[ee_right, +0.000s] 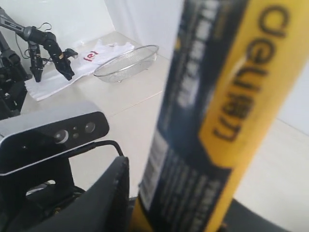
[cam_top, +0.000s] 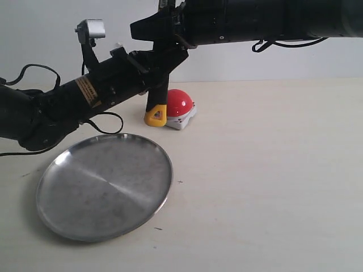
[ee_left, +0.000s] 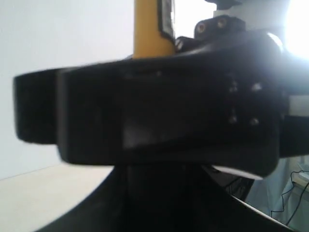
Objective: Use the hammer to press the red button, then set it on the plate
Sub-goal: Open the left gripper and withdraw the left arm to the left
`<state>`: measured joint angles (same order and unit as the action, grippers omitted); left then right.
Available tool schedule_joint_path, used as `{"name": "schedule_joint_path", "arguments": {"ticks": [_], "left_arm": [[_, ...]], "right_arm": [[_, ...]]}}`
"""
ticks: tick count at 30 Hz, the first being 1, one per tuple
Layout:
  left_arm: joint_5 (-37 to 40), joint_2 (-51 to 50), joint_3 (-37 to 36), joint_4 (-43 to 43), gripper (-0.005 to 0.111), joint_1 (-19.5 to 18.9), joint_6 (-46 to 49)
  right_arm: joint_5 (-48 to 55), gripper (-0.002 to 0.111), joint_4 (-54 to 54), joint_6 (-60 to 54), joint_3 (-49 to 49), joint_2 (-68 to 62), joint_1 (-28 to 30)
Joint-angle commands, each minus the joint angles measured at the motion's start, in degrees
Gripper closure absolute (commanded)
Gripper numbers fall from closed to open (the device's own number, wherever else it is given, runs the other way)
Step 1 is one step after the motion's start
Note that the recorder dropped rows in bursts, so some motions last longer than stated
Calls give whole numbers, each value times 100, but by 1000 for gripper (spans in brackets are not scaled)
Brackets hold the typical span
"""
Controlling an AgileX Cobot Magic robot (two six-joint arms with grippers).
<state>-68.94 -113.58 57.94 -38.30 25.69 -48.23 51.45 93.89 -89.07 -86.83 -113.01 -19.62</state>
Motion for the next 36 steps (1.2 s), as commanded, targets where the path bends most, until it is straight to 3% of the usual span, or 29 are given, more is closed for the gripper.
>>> {"name": "schedule_joint_path", "arguments": {"ticks": [1,4,6,13,17,19,20,22,23,24,27,30,36], "left_arm": [[-103,7,-23,-746,54,212,3],[-54,7,-35,-754,15,212,3],[15,7,-35,-754,5,212,3],[29,7,-35,-1153,3,37,3],[29,89,-44,-1509,4,-772,-193],[29,154,-44,-1699,16,-1206,-507],[29,194,-44,-1770,29,-1391,-685],[6,243,-44,-1999,64,-1840,-1133],[-7,267,-44,-2189,92,-2038,-1369],[-25,266,-44,-2357,108,-2170,-1402],[59,316,-99,-2552,107,-2477,-1382],[432,520,-403,-2082,107,-2648,-1341],[3100,1542,-1016,-647,107,-2598,-75]], "right_arm": [[-997,108,302,-215,-173,117,33],[-1311,108,260,-206,-173,117,33],[-1651,108,260,-152,-173,117,33],[-2778,108,153,-96,-173,128,33],[-3075,108,-1199,882,-173,160,33],[-3090,108,-2045,1681,-173,238,33],[-3090,108,-2377,2009,-173,309,33],[-3015,108,-3334,2827,-173,452,33],[-2976,108,-3883,3417,-173,541,33],[-2924,108,-4234,3766,-173,574,33],[-2769,108,-5041,4552,-150,702,33],[-2491,108,-5482,4997,-150,729,33],[-2174,108,-5558,5192,-150,729,33]]}}
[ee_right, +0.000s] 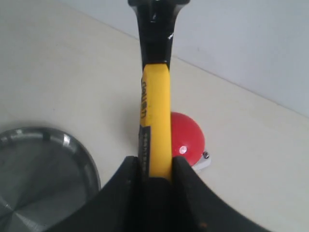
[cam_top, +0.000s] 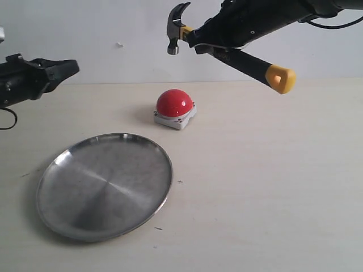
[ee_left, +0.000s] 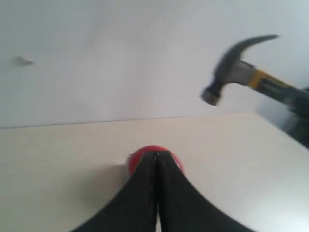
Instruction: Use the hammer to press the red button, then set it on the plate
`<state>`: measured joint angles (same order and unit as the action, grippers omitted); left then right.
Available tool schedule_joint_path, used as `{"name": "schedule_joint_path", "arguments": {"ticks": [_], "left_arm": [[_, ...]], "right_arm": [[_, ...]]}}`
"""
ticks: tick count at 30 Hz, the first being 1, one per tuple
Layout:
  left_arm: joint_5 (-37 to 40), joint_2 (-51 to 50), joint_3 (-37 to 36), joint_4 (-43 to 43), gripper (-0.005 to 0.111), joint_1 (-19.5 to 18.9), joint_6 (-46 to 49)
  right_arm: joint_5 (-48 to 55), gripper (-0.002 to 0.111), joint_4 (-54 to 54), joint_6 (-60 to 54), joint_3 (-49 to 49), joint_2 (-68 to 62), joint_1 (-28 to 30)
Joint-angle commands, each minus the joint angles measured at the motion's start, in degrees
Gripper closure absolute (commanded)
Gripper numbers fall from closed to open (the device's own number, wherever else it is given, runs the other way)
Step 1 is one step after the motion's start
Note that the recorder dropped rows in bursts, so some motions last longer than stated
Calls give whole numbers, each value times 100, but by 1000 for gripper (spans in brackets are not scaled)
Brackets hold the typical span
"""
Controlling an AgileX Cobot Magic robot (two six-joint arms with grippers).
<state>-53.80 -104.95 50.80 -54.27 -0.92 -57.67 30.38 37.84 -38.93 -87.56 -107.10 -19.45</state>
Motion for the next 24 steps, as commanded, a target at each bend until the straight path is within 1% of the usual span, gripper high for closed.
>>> {"name": "schedule_joint_path", "arguments": {"ticks": [1,3,4,6,7,9,11,13,15,19,21,24], "left_arm": [[2211,947,-354,1315,107,133,1240],[2939,1338,-450,1941,107,224,2089],[3157,1533,-529,2377,107,271,2556],[3182,1906,-780,3232,107,299,3456],[3073,2081,-968,3752,107,324,3958],[2554,2389,-1404,4695,107,324,4701],[1885,2689,-1911,5297,107,324,5162],[1316,3027,-2427,5526,107,324,5272],[1059,3341,-2824,5526,107,324,5283],[1146,4004,-3342,5427,107,324,5335],[1108,4319,-3654,5190,107,324,5365],[798,4873,-4194,4945,107,324,5218]], "right_arm": [[-40,108,47,179,-77,137,15],[24,108,47,218,-77,137,15],[54,108,47,242,-77,137,15],[112,108,47,317,-77,137,15],[138,108,47,317,-77,137,15],[213,108,47,326,-77,137,15],[243,108,13,330,-77,137,15],[230,108,-92,487,-74,137,15],[220,108,-198,579,-74,137,15],[231,108,-398,777,-64,137,15],[189,108,-414,777,30,177,15],[-265,108,-414,756,438,380,15]]}}
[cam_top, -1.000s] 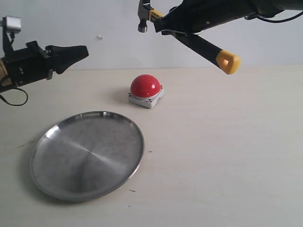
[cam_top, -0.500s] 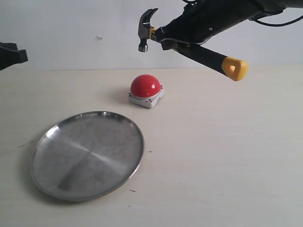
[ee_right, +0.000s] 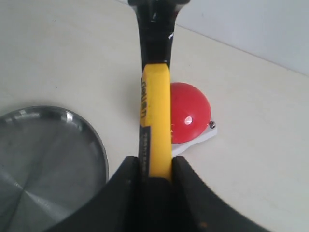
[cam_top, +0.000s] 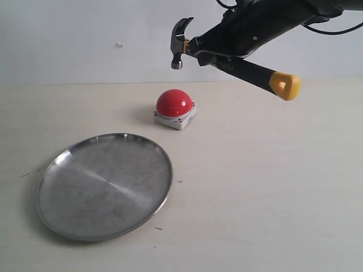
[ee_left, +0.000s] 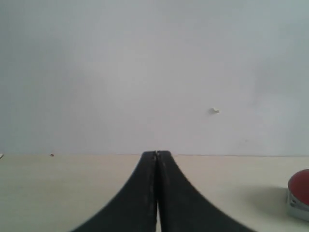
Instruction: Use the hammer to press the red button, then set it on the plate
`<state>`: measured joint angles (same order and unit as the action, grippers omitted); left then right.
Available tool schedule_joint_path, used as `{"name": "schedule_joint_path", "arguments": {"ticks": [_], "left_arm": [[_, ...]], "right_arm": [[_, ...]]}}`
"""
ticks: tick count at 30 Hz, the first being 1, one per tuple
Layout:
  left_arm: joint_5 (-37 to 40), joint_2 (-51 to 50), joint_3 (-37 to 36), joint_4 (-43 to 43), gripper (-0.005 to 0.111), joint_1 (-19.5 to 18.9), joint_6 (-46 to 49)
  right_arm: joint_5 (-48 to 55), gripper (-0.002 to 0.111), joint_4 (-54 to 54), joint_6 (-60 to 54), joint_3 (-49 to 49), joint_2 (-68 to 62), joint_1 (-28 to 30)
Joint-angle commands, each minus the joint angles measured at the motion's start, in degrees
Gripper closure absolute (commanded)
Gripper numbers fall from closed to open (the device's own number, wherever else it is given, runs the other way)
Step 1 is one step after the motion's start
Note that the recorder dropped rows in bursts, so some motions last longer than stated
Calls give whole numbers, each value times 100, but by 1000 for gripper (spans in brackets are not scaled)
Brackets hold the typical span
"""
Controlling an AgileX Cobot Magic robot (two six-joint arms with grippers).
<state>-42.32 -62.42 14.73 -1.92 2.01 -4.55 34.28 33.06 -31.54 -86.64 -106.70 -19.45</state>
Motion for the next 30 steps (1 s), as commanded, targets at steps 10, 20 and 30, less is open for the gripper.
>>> {"name": "schedule_joint_path", "arguments": {"ticks": [10,20,30], "left_arm": [[-146,2611,-1473,-495,107,31,-597],[1647,3535,-1473,-495,107,31,-888],[2057,3592,-1473,-495,107,31,-1364]], "right_arm": [[-2141,108,843,-1150,1994,1273,15],[-1960,108,1953,-2387,2168,1450,-168],[-2639,108,1992,-2375,2168,1450,-877]]}}
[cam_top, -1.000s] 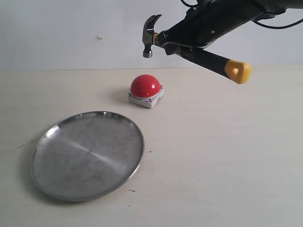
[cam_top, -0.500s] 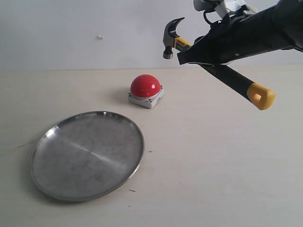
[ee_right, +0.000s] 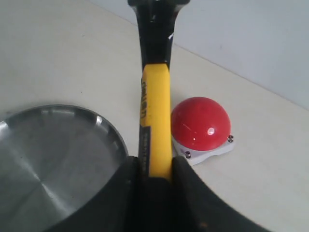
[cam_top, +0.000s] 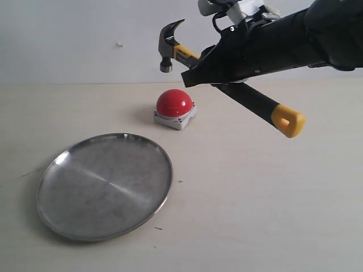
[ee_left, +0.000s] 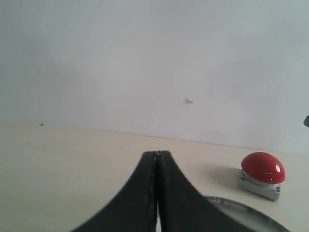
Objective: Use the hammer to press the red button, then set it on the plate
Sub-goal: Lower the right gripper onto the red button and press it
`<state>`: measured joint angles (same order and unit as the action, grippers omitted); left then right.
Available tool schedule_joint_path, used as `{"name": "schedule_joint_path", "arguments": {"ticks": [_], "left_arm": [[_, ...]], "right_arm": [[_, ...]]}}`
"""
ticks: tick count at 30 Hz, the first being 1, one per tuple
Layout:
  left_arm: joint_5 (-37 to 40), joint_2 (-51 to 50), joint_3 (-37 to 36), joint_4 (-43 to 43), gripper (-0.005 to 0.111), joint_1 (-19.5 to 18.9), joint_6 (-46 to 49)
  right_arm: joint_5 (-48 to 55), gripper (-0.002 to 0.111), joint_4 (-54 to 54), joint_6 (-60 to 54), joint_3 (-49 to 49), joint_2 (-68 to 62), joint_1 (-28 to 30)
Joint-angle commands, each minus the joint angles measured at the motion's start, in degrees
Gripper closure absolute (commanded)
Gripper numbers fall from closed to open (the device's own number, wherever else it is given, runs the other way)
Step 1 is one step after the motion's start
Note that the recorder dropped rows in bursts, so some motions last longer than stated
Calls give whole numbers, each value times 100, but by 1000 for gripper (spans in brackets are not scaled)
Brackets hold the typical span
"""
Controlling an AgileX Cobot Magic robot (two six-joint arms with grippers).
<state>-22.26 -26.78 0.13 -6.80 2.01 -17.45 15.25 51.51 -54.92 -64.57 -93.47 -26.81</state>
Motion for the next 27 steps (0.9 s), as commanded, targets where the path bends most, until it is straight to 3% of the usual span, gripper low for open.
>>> {"name": "schedule_joint_path", "arguments": {"ticks": [1,11,27], "left_arm": [[51,28,-13,-7,107,31,-74],[51,28,-13,-7,107,31,-74],[51,28,-13,-7,107,31,-74]], "right_arm": [[-844,108,140,-37,-39,116,-153],[-1967,108,252,-26,-121,-610,-153],[-1572,108,450,122,-1086,-2136,-153]]}}
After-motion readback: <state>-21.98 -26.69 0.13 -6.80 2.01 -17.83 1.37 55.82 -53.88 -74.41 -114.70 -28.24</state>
